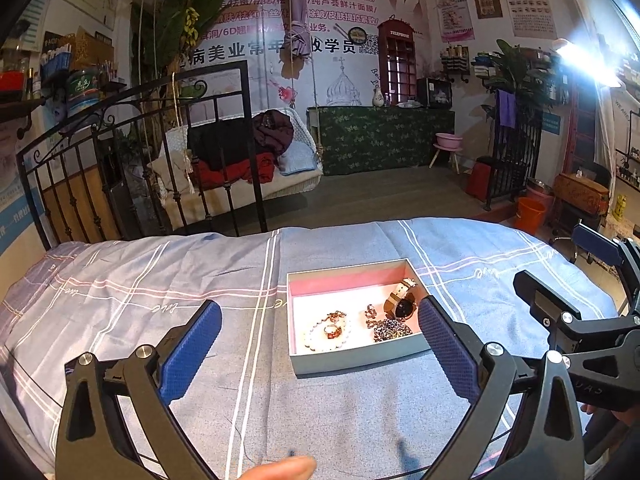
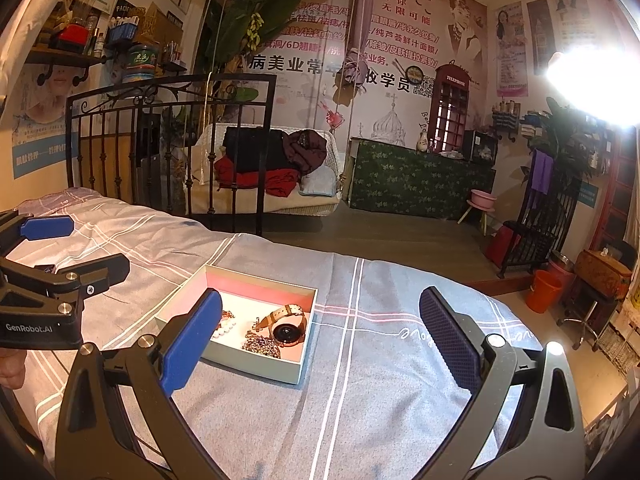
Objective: Organize jewelry
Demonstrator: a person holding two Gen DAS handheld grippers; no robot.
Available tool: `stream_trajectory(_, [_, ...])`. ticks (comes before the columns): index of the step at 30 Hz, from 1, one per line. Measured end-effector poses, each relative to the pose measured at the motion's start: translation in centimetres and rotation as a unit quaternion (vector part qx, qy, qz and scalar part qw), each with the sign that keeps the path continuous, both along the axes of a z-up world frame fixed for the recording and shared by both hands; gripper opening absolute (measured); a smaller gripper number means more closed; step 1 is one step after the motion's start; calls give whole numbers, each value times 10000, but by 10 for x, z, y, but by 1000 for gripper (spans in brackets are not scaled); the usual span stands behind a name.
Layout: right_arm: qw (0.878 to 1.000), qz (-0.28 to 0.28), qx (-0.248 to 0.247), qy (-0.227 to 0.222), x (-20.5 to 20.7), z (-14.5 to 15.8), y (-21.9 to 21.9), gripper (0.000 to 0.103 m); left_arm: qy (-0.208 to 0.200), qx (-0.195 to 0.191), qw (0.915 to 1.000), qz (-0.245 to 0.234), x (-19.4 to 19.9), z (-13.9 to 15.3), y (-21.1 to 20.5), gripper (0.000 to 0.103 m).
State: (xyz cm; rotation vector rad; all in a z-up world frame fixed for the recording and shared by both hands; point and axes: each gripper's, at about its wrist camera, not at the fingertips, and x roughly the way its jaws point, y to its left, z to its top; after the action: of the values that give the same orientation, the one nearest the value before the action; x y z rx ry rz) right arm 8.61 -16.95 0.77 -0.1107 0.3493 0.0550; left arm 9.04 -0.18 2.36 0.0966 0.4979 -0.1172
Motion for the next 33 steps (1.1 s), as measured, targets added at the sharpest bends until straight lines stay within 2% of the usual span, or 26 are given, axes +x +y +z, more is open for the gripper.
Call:
stream_trajectory(7, [10000, 16, -5, 12, 0, -1, 0, 97, 104, 16, 9999, 50, 2, -4, 2, 97])
stream_trajectory(33, [10000, 30, -8, 29, 1, 1, 3, 97, 104, 140, 9998, -57, -1, -6, -7, 97])
